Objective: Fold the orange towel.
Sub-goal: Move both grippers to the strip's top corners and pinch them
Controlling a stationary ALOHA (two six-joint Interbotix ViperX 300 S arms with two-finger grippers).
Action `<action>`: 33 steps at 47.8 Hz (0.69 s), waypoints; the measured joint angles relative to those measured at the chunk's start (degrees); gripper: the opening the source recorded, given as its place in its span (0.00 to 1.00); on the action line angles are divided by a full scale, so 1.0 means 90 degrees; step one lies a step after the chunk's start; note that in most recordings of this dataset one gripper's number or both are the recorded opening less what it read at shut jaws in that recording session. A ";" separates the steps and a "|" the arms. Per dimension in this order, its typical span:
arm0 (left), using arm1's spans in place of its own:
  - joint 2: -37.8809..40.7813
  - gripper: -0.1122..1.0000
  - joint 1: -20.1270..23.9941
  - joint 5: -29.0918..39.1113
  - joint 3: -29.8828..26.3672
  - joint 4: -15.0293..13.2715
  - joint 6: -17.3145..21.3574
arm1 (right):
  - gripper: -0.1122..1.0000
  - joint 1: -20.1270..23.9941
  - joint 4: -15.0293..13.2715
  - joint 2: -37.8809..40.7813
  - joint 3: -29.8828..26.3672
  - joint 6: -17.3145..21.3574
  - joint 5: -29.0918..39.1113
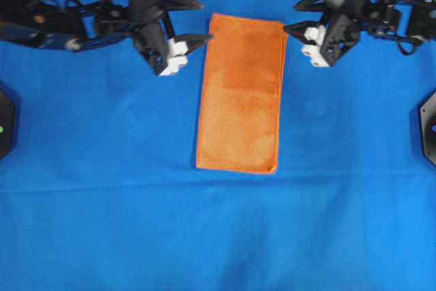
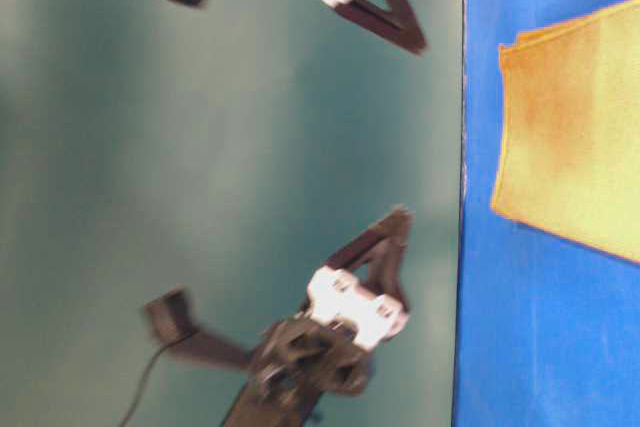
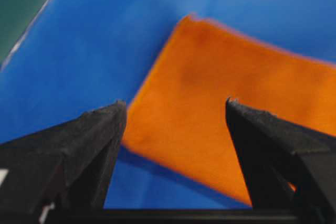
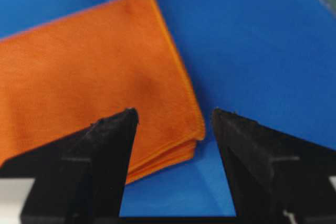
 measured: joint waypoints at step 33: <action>0.2041 0.49 0.0498 -0.0020 -0.1035 0.0000 -0.0010 | 0.51 -0.0439 0.0000 0.1650 -0.0391 0.0000 -0.0293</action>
